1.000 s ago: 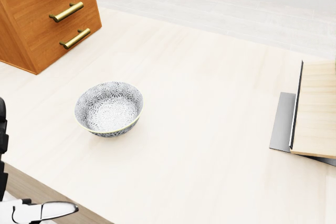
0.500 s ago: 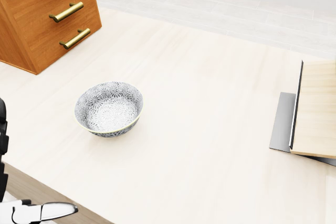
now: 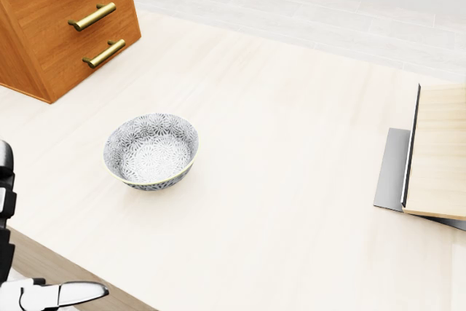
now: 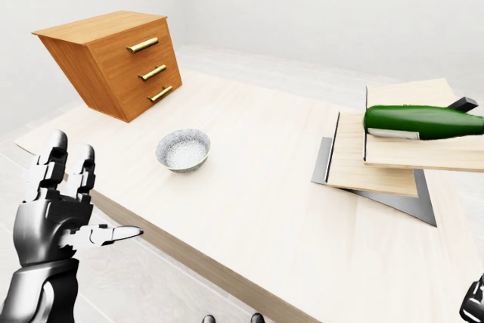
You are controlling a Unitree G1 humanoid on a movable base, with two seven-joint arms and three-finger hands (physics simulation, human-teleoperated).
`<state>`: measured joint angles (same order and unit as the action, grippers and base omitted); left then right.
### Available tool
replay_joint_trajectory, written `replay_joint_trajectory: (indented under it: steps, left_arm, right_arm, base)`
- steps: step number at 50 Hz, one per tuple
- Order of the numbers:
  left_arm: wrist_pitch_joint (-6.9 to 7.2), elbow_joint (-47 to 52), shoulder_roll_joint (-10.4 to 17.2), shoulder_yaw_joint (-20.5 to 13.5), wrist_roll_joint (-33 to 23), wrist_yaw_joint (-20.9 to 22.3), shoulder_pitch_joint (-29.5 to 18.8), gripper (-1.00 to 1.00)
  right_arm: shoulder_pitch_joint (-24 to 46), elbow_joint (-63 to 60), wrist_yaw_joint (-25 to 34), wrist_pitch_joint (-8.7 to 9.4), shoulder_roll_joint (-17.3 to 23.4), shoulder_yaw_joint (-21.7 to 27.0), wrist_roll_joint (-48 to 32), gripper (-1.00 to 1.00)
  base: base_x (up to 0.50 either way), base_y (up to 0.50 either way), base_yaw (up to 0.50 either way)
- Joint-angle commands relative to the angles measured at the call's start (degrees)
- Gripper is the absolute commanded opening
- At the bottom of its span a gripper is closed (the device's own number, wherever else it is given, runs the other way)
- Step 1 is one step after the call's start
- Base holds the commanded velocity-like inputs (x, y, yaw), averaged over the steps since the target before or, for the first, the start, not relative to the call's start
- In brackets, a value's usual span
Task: Put the wine bottle on the wine rack.
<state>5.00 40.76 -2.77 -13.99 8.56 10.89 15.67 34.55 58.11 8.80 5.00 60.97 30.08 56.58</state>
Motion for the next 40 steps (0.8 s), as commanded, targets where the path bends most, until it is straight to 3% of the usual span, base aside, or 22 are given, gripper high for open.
replay_joint_trajectory:
  steps: [1, 22, 31, 40]
  left_arm:
    - [0.00, -0.75, 0.02, 0.05, -0.01, 0.13, 0.01, 1.00]
    - [0.00, 0.52, -0.15, 1.01, -0.62, -0.22, 0.85, 1.00]
    - [0.00, 1.07, -0.18, 1.61, -0.89, -0.43, 0.89, 1.00]
    - [0.00, 0.95, -0.24, 1.15, -0.63, -0.17, 1.16, 1.00]
  right_arm:
    - [-4.89, -1.15, 1.08, 0.00, 1.70, 2.42, 1.78, 1.00]
    - [-10.96, 0.76, 4.74, 0.00, 4.21, 4.58, 2.40, 1.00]
    - [-12.35, -0.98, 3.94, 0.00, 4.27, 5.62, 3.27, 1.00]
    - [-17.55, -6.69, 0.87, 0.00, 4.45, 10.24, 6.00, 1.00]
  base:
    - [0.00, 0.00, 0.00]
    - [0.00, 0.00, 0.00]
    - [0.00, 0.00, 0.00]
    - [0.00, 0.00, 0.00]
